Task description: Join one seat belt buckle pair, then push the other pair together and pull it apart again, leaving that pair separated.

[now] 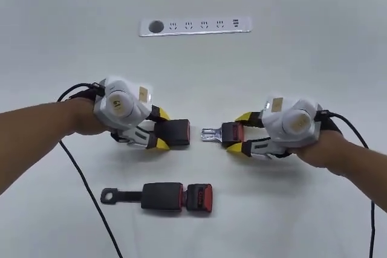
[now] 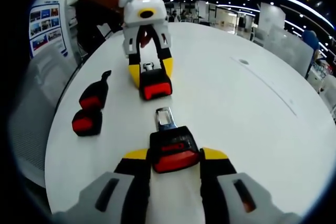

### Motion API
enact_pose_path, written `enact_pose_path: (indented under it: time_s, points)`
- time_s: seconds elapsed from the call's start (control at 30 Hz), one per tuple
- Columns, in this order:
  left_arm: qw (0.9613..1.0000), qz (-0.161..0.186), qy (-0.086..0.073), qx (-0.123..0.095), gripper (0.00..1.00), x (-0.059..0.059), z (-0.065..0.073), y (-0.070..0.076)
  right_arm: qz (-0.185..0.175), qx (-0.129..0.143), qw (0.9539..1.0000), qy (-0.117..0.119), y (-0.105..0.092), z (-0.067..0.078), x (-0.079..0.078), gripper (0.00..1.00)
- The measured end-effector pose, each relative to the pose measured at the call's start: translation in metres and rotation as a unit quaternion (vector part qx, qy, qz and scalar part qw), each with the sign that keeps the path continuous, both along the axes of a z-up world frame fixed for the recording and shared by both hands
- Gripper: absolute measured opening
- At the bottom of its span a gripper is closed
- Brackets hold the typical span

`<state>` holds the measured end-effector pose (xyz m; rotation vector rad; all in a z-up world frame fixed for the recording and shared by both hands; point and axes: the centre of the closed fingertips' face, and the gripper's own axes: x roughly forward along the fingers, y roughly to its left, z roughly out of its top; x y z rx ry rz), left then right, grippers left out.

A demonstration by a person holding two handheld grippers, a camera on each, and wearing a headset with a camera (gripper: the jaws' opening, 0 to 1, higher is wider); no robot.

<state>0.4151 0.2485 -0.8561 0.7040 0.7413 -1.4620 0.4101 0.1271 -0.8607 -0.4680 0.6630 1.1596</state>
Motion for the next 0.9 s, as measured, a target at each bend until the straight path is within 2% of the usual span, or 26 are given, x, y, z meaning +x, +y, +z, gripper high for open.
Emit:
enact_pose_path:
  time_s: [0.27, 0.53, 0.9]
  points:
    - [1.0, 0.0, 0.0, 0.001, 0.34, 0.0, 0.0, 0.0, -0.001, -0.004, 1.0, 0.001, -0.023, 0.003, -0.008, 0.36]
    - [1.0, 0.0, 0.0, 0.004, 0.34, 0.0, 0.0, 0.0, -0.008, -0.009, 0.9999, 0.002, -0.048, 0.0, -0.008, 0.37]
    - [1.0, -0.001, 0.0, 0.005, 0.34, -0.001, 0.001, 0.0, -0.015, -0.016, 0.9997, 0.01, -0.075, 0.005, -0.02, 0.37]
